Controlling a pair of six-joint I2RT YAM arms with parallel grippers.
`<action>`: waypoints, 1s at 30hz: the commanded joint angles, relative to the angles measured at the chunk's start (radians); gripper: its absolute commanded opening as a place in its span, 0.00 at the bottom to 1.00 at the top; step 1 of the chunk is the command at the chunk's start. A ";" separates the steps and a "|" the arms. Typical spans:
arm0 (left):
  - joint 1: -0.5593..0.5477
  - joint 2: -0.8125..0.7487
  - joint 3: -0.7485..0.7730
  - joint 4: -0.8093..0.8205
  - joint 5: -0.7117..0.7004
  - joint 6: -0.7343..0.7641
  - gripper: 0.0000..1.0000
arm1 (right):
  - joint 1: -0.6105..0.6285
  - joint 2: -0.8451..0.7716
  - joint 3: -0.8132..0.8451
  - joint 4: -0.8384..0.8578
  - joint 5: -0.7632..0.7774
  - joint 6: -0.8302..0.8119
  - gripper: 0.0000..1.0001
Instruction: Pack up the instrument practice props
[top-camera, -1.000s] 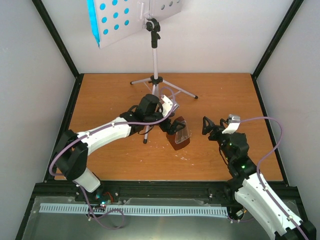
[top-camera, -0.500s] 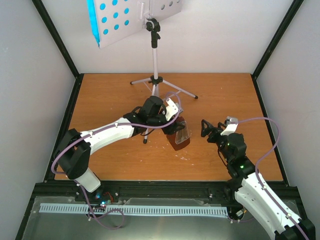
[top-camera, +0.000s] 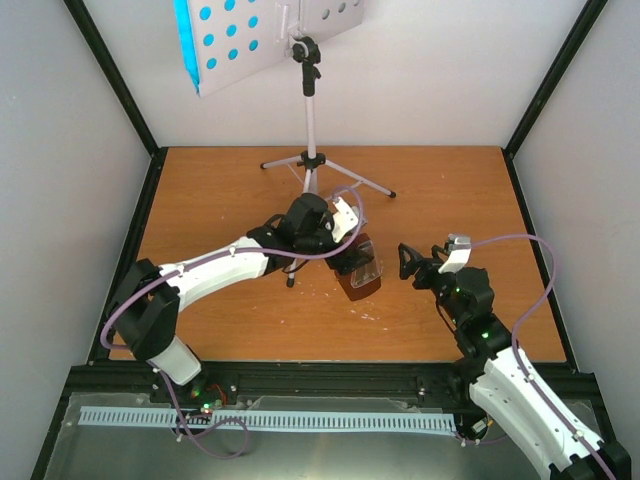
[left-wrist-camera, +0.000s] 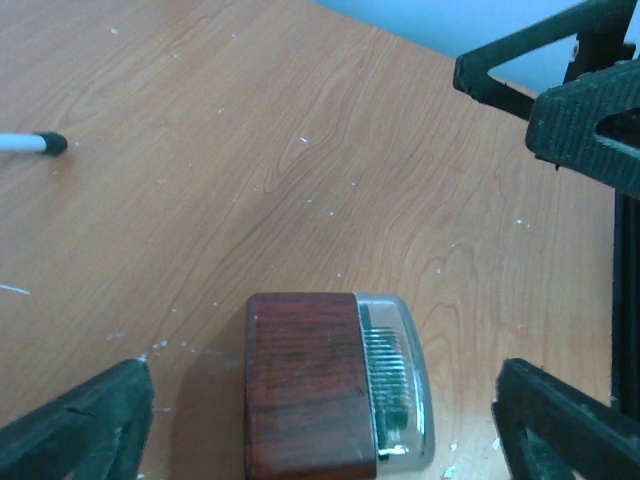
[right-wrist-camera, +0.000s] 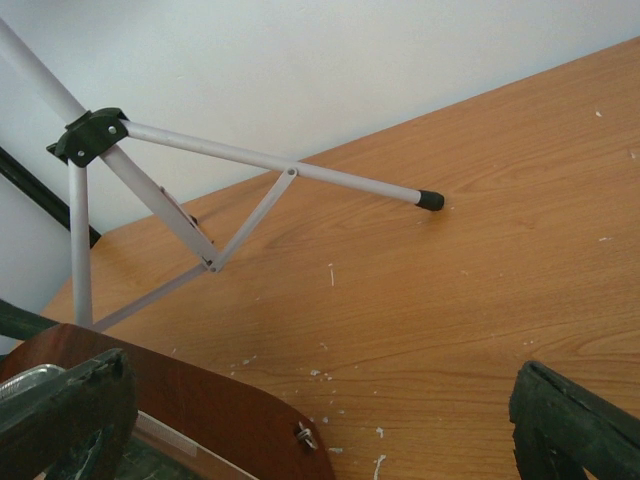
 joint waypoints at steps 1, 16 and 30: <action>-0.010 -0.083 -0.009 0.035 -0.009 -0.046 0.98 | -0.010 -0.039 0.039 0.030 -0.095 -0.089 1.00; 0.516 -0.364 -0.200 -0.003 0.288 -0.269 0.99 | 0.166 0.375 0.381 -0.184 -0.336 -0.370 0.96; 0.618 -0.440 -0.273 -0.019 0.190 -0.231 0.99 | 0.324 0.617 0.415 -0.124 0.038 -0.411 0.70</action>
